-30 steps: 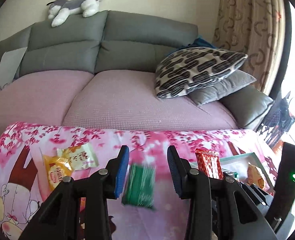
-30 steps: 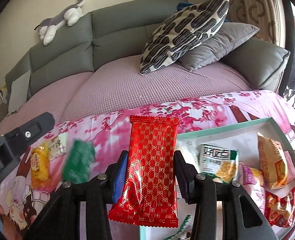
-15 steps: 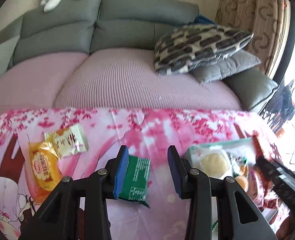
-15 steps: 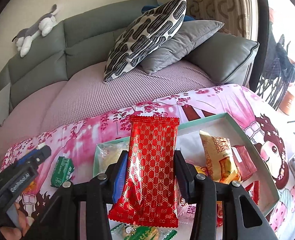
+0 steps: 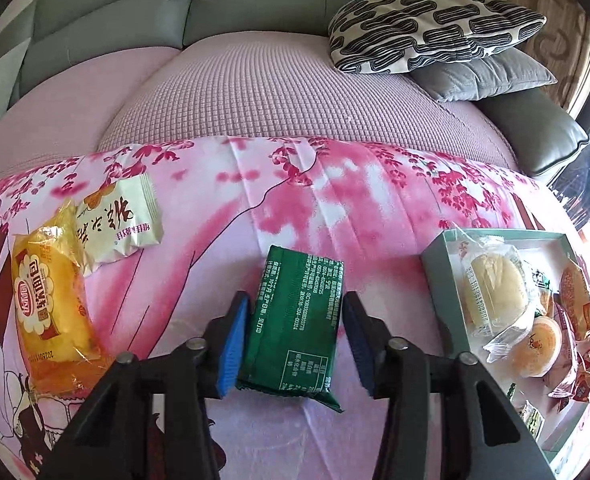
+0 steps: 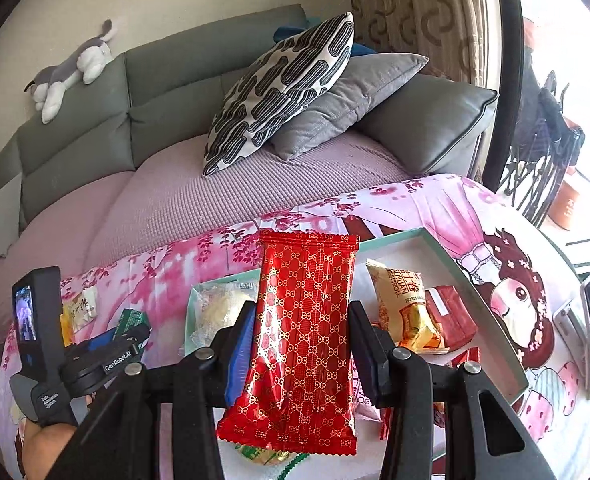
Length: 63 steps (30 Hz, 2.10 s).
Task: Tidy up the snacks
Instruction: 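Carry the green pack with the left tool while the right tool carries the red pouch, then drop the green pack from the left tool while the right tool releases the red pouch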
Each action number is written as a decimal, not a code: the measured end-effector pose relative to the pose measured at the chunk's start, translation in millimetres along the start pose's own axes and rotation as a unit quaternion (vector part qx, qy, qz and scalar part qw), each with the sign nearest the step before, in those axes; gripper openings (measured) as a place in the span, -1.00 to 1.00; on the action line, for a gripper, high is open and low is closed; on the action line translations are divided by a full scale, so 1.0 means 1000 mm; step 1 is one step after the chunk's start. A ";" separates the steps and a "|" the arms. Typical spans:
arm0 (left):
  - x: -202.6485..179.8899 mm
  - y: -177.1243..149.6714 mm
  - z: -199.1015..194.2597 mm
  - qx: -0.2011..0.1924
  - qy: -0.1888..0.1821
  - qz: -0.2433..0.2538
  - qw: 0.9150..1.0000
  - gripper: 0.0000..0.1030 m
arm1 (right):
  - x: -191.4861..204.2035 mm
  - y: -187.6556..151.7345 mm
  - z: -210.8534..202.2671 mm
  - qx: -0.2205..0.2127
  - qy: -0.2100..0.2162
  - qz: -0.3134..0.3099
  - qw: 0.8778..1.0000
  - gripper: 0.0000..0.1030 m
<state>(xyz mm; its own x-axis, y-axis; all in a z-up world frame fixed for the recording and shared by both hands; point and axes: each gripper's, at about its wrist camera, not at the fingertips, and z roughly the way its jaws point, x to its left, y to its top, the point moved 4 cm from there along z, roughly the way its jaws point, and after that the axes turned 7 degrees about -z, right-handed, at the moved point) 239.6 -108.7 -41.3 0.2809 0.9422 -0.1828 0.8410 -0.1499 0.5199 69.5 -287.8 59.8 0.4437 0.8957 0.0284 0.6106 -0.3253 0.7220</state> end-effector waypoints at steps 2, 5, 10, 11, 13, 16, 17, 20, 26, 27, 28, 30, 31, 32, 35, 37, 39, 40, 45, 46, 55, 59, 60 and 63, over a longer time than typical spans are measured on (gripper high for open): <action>0.000 0.000 -0.001 -0.004 -0.001 0.002 1.000 -0.18 | -0.005 -0.003 -0.002 0.003 -0.001 0.003 1.000 -0.08; 0.001 0.001 -0.007 -0.015 0.001 0.003 1.000 -0.20 | -0.013 -0.008 -0.005 0.008 -0.002 0.007 1.000 -0.08; -0.007 0.005 -0.035 -0.044 -0.020 0.004 0.999 -0.20 | -0.032 -0.013 -0.005 0.011 0.005 0.016 1.000 -0.08; -0.011 0.004 -0.044 -0.051 -0.029 0.008 0.998 -0.20 | -0.036 -0.013 -0.002 0.014 0.005 0.017 1.000 -0.08; -0.025 0.002 -0.058 -0.061 -0.049 0.013 0.997 -0.20 | -0.044 -0.016 0.003 0.022 0.005 0.022 1.000 -0.08; -0.055 -0.010 -0.069 -0.052 -0.084 0.028 0.995 -0.20 | -0.053 -0.020 0.011 0.035 0.010 0.034 0.999 -0.08; -0.067 -0.014 -0.068 -0.043 -0.092 0.036 0.994 -0.20 | -0.056 -0.021 0.013 0.039 0.012 0.038 0.998 -0.08; -0.099 -0.026 -0.064 -0.018 -0.101 0.059 0.993 -0.20 | -0.061 -0.023 0.017 0.046 0.016 0.042 0.998 -0.08; -0.136 -0.049 -0.053 0.014 -0.096 0.080 0.992 -0.19 | -0.067 -0.028 0.026 0.062 0.029 0.047 0.997 -0.08; -0.139 -0.051 -0.051 0.017 -0.087 0.083 0.993 -0.19 | -0.067 -0.029 0.028 0.065 0.031 0.048 0.996 -0.08; -0.140 -0.053 -0.049 0.019 -0.076 0.088 0.993 -0.19 | -0.067 -0.030 0.030 0.068 0.032 0.050 0.996 -0.08; -0.141 -0.058 -0.048 0.023 -0.062 0.091 0.994 -0.17 | -0.067 -0.031 0.033 0.073 0.033 0.051 0.996 -0.07; -0.139 -0.059 -0.048 0.027 -0.062 0.088 0.994 -0.13 | -0.067 -0.031 0.033 0.073 0.033 0.050 0.996 -0.07; -0.138 -0.060 -0.048 0.031 -0.063 0.083 0.994 -0.03 | -0.066 -0.031 0.034 0.074 0.034 0.049 0.995 -0.07; -0.132 -0.064 -0.054 0.033 -0.061 0.065 0.995 0.20 | -0.064 -0.033 0.036 0.082 0.035 0.046 0.995 -0.05; -0.128 -0.066 -0.059 0.032 -0.062 0.057 0.996 0.26 | -0.062 -0.033 0.038 0.087 0.034 0.043 0.995 -0.05; -0.124 -0.067 -0.065 0.029 -0.062 0.047 0.996 0.38 | -0.062 -0.034 0.038 0.089 0.033 0.043 0.995 0.00; -0.121 -0.067 -0.067 0.027 -0.060 0.044 0.997 0.45 | -0.062 -0.033 0.038 0.088 0.032 0.042 0.995 0.11; -0.101 -0.071 -0.070 0.022 -0.031 0.017 0.999 0.62 | -0.060 -0.032 0.037 0.084 0.023 0.035 0.996 0.38; -0.097 -0.072 -0.069 0.022 -0.028 0.011 0.999 0.64 | -0.060 -0.032 0.037 0.083 0.023 0.035 0.996 0.45; -0.064 -0.071 -0.068 -0.010 0.009 -0.049 0.999 0.89 | -0.048 -0.029 0.035 0.069 0.019 0.013 0.997 0.87; -0.058 -0.071 -0.068 -0.018 0.020 -0.053 0.998 0.92 | -0.043 -0.028 0.034 0.063 0.015 0.002 0.998 0.97; -0.056 -0.071 -0.067 -0.018 0.022 -0.053 0.998 0.92 | -0.042 -0.028 0.034 0.063 0.014 0.001 0.998 0.98; -0.051 -0.074 -0.066 -0.018 0.028 -0.054 0.998 0.92 | -0.039 -0.028 0.034 0.061 0.009 -0.004 0.998 1.00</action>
<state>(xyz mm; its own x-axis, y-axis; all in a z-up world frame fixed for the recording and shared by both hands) 133.0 -125.6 -15.2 0.1617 0.9677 -0.1937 0.8472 -0.0355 0.5301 57.3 -323.6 14.7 0.4264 0.9038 0.0364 0.6906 -0.3513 0.6322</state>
